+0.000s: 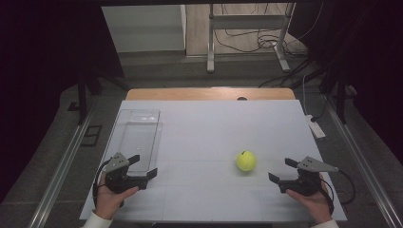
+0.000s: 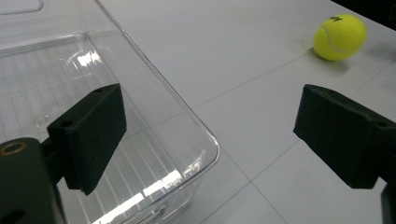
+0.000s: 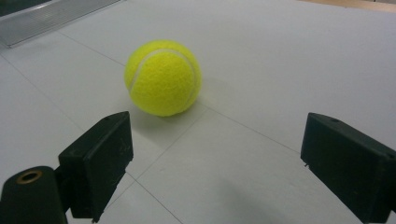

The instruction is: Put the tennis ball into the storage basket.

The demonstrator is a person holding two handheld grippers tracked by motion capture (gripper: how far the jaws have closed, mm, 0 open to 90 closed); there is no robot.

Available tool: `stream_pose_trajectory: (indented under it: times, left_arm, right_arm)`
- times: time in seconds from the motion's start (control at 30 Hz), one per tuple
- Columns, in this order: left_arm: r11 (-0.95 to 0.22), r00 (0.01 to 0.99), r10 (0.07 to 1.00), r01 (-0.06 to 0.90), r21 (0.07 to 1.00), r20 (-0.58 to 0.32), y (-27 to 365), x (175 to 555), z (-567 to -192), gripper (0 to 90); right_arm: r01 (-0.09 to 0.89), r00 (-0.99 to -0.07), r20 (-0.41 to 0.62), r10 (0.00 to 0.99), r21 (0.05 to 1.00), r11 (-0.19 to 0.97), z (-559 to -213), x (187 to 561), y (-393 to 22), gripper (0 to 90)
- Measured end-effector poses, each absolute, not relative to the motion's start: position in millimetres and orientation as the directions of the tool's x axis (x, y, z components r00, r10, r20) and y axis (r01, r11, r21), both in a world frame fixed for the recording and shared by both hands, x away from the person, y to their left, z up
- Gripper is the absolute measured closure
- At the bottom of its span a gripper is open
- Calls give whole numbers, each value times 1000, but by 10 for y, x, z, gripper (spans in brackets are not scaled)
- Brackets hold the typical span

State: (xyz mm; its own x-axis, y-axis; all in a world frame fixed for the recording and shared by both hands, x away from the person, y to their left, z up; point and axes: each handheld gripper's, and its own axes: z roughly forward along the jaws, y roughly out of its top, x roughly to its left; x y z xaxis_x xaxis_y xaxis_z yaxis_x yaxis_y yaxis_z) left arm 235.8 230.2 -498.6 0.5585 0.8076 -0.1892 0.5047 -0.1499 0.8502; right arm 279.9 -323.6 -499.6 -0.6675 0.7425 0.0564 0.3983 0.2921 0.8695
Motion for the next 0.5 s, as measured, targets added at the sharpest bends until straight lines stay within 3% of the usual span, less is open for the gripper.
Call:
stream_pose_trajectory:
  times: [0.5]
  left_arm:
    - [-162,574,796,507,847,-191,2210,2414,-4930,104]
  right_arm:
    - [395,-665,53,745,872,291,-4988,2797,-3246,98]
